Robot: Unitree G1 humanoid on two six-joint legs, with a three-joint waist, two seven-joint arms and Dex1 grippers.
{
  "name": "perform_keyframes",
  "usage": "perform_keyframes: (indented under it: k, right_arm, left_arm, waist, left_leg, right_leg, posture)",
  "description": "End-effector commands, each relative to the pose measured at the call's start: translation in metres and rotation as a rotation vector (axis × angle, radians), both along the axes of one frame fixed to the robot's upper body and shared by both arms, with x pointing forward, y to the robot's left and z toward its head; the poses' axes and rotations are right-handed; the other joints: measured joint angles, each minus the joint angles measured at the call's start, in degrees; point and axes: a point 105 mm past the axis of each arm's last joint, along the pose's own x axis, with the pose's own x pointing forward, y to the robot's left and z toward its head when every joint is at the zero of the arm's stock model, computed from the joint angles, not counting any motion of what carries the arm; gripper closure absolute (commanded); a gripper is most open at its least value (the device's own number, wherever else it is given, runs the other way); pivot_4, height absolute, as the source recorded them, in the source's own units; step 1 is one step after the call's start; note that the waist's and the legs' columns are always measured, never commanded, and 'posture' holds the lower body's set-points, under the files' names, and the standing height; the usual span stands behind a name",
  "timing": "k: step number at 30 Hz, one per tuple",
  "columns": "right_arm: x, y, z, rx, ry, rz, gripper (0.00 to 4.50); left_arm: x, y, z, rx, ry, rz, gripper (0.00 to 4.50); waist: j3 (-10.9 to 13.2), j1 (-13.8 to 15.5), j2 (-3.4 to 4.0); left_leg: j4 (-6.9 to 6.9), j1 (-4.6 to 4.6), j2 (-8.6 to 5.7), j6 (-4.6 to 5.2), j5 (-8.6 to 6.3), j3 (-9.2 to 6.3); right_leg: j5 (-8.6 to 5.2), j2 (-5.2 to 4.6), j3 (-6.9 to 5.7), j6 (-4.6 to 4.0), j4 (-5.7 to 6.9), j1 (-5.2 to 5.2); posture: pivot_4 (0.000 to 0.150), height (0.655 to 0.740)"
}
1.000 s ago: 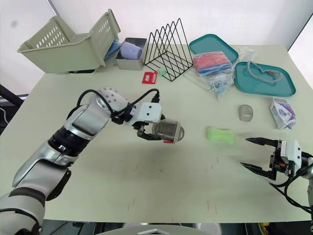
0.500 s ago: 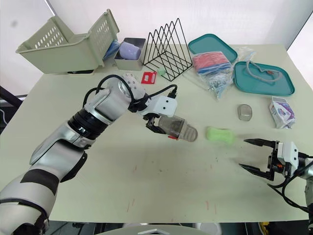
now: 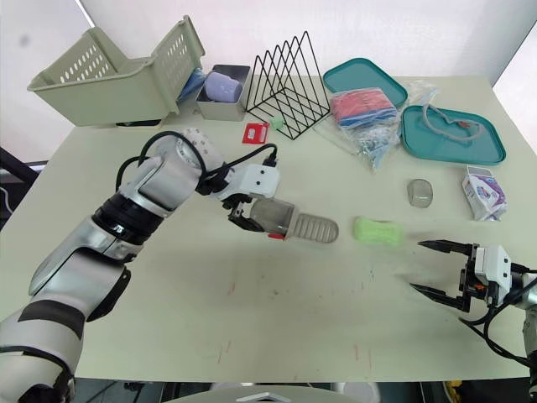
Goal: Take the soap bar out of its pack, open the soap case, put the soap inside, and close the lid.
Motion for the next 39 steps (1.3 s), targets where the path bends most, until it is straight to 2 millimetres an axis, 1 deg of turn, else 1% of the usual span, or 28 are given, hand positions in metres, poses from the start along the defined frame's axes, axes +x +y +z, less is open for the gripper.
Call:
perform_keyframes:
  k: [1, 5, 8, 18, 26, 28, 36, 39]
  right_arm:
    - [0.002, -0.002, 0.005, -0.006, -0.027, -0.004, 0.10]
    - [0.004, -0.002, 0.005, -0.005, -0.025, -0.001, 0.10]
    - [0.004, -0.002, 0.006, 0.004, -0.017, -0.002, 0.10]
    - [0.004, -0.003, 0.008, 0.014, -0.012, -0.005, 0.10]
    - [0.003, -0.004, 0.007, 0.006, -0.010, -0.005, 0.10]
    - [0.003, -0.004, 0.007, 0.004, -0.010, -0.004, 0.00]
    - [0.004, -0.004, 0.007, 0.000, -0.011, -0.001, 0.00]
    - [0.005, -0.004, 0.009, -0.002, -0.017, 0.002, 0.00]
  left_arm:
    - [-0.007, 0.002, 0.008, -0.055, -0.005, 0.004, 1.02]
    - [-0.007, 0.012, 0.002, -0.063, -0.014, 0.024, 1.02]
    - [-0.004, 0.015, 0.000, -0.073, -0.019, 0.046, 1.02]
    - [0.004, 0.019, -0.002, -0.084, -0.054, 0.056, 1.02]
    - [0.003, 0.013, -0.002, -0.142, -0.037, 0.056, 1.02]
    - [0.002, 0.012, 0.001, -0.176, -0.021, 0.066, 0.01]
    - [0.003, 0.013, 0.011, -0.232, -0.025, 0.069, 0.01]
    - [-0.002, 0.009, 0.021, -0.302, -0.004, 0.056, 0.01]
  waist:
    - [0.00, 0.12, 0.00]
    - [0.00, 0.18, 0.00]
    - [0.00, 0.20, 0.00]
    - [0.00, 0.18, 0.00]
    - [0.00, 0.19, 0.00]
    - [0.00, 0.18, 0.00]
    - [0.00, 0.16, 0.01]
    - [0.00, 0.16, 0.00]
  left_leg:
    - [0.01, 0.00, 0.00, 0.00, 0.00, 0.00]
    - [0.04, 0.00, -0.01, 0.00, 0.00, 0.00]
    - [0.04, 0.00, 0.00, 0.00, 0.00, -0.01]
    - [0.04, 0.01, -0.01, 0.00, 0.00, 0.00]
    - [0.04, 0.01, -0.01, 0.00, 0.00, 0.00]
    - [0.04, 0.00, -0.01, 0.00, 0.00, 0.00]
    - [0.04, 0.00, -0.01, 0.00, 0.00, 0.00]
    - [0.04, 0.00, -0.01, 0.00, 0.00, 0.00]
  right_leg:
    - [0.00, -0.01, 0.00, 0.00, 0.00, 0.00]
    - [0.00, -0.01, -0.01, 0.00, 0.01, 0.01]
    - [0.00, 0.00, -0.01, 0.00, 0.01, 0.01]
    - [0.00, 0.00, -0.01, 0.00, 0.03, 0.01]
    - [0.00, 0.00, -0.01, 0.00, 0.04, 0.01]
    - [0.00, 0.00, -0.01, 0.00, 0.04, 0.01]
    - [0.00, 0.00, -0.01, 0.00, 0.04, 0.01]
    - [0.00, 0.00, -0.01, 0.00, 0.04, 0.01]
  posture:
    - [0.150, 0.7400]
    - [0.150, 0.7400]
    - [0.150, 0.7400]
    - [0.150, 0.7400]
    - [0.150, 0.7400]
    - [0.150, 0.7400]
    - [0.150, 0.7400]
    - [0.150, 0.7400]
